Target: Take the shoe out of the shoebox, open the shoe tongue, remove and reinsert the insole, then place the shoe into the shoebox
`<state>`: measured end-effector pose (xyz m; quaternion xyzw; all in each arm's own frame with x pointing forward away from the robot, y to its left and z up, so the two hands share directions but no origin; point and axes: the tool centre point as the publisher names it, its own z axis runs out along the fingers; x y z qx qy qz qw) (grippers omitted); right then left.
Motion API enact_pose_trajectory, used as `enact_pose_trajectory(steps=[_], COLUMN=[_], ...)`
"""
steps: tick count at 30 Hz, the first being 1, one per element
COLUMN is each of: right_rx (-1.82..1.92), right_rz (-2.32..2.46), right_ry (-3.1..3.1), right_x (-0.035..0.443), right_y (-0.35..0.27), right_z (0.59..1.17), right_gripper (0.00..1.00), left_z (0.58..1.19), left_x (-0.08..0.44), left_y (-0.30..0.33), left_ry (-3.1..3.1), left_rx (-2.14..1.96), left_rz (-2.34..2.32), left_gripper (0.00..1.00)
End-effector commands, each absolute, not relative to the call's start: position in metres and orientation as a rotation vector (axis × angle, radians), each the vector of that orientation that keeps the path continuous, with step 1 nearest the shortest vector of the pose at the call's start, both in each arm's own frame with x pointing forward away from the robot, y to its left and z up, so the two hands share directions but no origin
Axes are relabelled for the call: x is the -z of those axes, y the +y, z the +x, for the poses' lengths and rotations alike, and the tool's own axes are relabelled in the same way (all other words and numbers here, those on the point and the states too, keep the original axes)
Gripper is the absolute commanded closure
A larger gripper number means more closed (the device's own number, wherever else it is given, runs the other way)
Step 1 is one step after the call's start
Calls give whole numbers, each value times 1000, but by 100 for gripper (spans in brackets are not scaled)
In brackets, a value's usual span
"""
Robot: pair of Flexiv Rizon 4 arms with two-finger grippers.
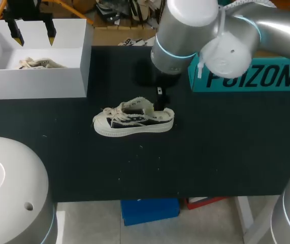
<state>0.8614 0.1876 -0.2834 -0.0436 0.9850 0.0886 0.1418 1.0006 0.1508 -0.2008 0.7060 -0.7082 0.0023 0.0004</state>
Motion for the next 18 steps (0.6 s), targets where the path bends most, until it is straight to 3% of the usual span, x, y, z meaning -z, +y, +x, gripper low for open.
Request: enact_pose_trajectory(steps=[1, 18], right_rx=[-452, -487], right_rz=[-161, -168], right_ry=[2839, 2846], right_x=[276, 272], right_y=[170, 167], right_z=[867, 868], right_gripper=[0, 0], left_z=[1000, 1000], left_x=[200, 200], left_y=[151, 151], left_ry=[-2223, -2223], left_rx=[-3, -3], left_rz=[2219, 2219], left_gripper=[0, 0])
